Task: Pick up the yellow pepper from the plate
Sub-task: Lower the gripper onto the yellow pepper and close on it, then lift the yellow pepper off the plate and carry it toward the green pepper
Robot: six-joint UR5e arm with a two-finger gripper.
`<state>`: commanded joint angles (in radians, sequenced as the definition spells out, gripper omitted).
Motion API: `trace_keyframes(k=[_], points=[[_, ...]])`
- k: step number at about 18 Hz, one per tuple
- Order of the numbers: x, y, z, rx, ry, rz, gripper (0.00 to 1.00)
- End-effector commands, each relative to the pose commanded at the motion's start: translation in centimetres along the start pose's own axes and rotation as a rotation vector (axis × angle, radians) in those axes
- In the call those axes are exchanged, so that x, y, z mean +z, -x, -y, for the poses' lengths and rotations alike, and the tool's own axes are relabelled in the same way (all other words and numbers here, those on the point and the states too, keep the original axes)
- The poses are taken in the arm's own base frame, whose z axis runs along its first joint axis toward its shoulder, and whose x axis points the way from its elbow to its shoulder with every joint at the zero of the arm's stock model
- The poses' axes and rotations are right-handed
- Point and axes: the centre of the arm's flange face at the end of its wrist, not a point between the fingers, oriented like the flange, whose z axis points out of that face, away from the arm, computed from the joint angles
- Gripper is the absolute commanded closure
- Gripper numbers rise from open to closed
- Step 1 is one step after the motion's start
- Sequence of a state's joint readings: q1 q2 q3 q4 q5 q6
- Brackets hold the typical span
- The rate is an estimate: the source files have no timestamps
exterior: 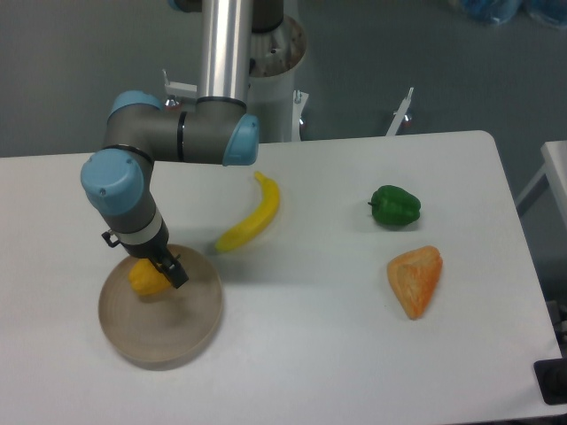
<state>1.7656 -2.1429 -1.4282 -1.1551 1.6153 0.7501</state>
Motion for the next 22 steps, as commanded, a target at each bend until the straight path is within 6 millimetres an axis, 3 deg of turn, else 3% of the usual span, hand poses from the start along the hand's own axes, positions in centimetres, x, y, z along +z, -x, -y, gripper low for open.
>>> trace_keyframes(k=[1, 3, 4, 7, 8, 10, 12, 18, 19, 22], points=[[0.0, 0.1, 0.1, 0.000, -0.001, 0.001, 0.05], [-0.2, 0.2, 0.1, 0.000, -0.007, -0.001, 0.75], [-0.5, 0.2, 0.1, 0.007, -0.011, 0.002, 1.00], [-2.2, 0.5, 0.1, -0.023, -0.026, 0.026, 1.00], [-3.9, 0.9, -0.5, -0.079, -0.048, 0.037, 1.00], [-6.9, 2.6, -2.7, -0.180, -0.078, 0.059, 1.00], [-8.3, 4.1, -5.1, -0.208, -0.069, 0.035, 1.00], [-11.5, 12.2, -14.9, -0.375, -0.159, -0.068, 1.00], [-12.7, 12.6, -16.4, -0.345, -0.160, -0.057, 1.00], [-13.3, 15.3, -21.5, -0.226, -0.150, -0.032, 1.00]])
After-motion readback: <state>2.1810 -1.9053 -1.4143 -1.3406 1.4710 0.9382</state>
